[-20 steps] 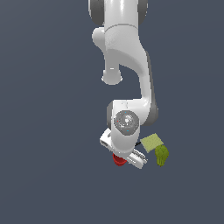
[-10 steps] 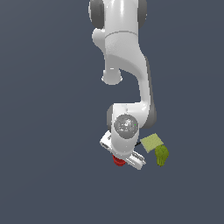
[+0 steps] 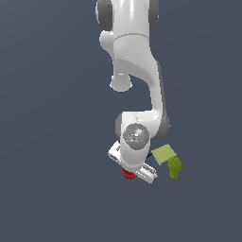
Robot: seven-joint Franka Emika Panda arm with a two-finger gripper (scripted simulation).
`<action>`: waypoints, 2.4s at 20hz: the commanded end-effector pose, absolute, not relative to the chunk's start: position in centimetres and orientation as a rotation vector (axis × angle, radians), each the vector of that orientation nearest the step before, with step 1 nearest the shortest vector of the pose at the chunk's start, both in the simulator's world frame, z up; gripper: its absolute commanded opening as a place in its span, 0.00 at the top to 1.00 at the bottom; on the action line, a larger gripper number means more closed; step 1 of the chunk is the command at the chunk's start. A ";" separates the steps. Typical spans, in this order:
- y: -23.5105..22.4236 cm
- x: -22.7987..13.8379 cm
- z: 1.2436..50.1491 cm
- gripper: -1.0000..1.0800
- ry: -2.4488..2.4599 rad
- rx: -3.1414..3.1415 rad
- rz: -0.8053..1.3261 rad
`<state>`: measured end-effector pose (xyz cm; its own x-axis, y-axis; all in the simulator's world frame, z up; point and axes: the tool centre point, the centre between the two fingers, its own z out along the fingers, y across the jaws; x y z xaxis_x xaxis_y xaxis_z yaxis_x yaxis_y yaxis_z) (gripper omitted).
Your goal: Pick up a designated object from a clutter of objects.
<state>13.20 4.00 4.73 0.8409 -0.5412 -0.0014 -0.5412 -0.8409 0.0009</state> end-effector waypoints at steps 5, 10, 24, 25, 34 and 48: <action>4.9 13.1 6.2 1.00 -0.885 3.014 -0.001; 6.6 12.9 9.4 1.00 -0.885 3.014 -0.001; 14.5 11.9 23.7 1.00 -0.886 3.013 0.000; 15.1 11.9 24.8 1.00 -0.886 3.013 0.000; 20.1 11.6 33.6 1.00 -0.886 3.013 0.000; 23.6 11.7 39.8 1.00 -0.887 3.013 0.000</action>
<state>11.64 23.47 39.37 0.8409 -0.5411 -0.0006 -0.5411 -0.8409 0.0013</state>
